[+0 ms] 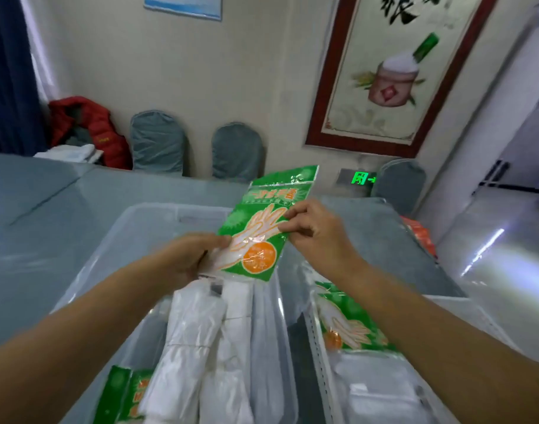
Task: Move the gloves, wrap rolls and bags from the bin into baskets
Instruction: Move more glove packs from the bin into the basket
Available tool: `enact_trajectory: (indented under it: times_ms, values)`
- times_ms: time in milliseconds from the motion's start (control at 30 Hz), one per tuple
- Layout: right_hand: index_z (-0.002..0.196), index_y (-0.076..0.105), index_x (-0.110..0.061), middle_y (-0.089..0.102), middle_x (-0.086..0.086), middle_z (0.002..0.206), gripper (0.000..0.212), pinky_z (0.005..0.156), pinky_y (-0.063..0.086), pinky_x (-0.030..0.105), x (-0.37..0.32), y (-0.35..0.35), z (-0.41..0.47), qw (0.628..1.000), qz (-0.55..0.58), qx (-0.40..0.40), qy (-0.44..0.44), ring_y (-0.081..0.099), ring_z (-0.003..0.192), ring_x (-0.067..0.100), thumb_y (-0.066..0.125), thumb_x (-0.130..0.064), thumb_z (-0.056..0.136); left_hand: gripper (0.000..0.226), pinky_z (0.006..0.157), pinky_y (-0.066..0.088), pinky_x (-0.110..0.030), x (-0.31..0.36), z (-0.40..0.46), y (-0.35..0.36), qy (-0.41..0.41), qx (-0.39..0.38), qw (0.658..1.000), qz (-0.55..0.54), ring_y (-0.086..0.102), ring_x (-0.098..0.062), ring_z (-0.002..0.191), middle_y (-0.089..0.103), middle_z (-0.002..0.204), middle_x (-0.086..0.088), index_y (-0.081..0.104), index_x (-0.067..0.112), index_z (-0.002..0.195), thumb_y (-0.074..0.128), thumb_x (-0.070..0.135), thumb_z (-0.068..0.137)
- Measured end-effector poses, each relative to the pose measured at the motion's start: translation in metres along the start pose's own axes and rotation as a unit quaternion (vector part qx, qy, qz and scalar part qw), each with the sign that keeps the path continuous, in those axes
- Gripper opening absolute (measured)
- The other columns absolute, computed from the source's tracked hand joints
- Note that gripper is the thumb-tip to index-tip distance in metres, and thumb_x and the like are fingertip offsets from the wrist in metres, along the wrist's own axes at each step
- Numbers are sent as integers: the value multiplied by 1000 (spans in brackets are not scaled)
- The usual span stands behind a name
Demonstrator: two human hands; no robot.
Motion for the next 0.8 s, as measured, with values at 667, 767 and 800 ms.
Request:
enact_trajectory:
  times_ms: [667, 767, 800]
  values:
    - [122, 53, -26, 65, -3, 108, 48, 89, 34, 32, 211, -130, -89, 959, -191, -188, 87, 54, 105, 21, 67, -41, 78, 22, 72, 55, -37, -27, 98, 268, 222, 24, 818, 530, 65, -16, 77, 64, 73, 11, 68, 30, 85, 73, 18, 69]
    - [86, 59, -29, 58, -8, 76, 14, 55, 30, 28, 235, -129, -99, 948, -213, -227, 65, 57, 76, 19, 60, -43, 83, 24, 73, 54, -33, -50, 114, 277, 198, 58, 833, 513, 64, -15, 80, 65, 74, 15, 65, 35, 83, 75, 20, 67]
    - [81, 57, -29, 57, -7, 74, 14, 53, 28, 28, 245, -129, -101, 947, -218, -228, 58, 56, 73, 19, 59, -42, 84, 32, 81, 52, -34, -58, 119, 279, 204, 95, 833, 505, 62, -18, 90, 67, 86, 9, 65, 30, 96, 76, 23, 67]
Point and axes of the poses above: each hand's wrist, its own z-axis towards the middle knuckle, its own y-axis out of the palm, x = y × z, the point moved 4 cm from there along z, towards the middle knuckle
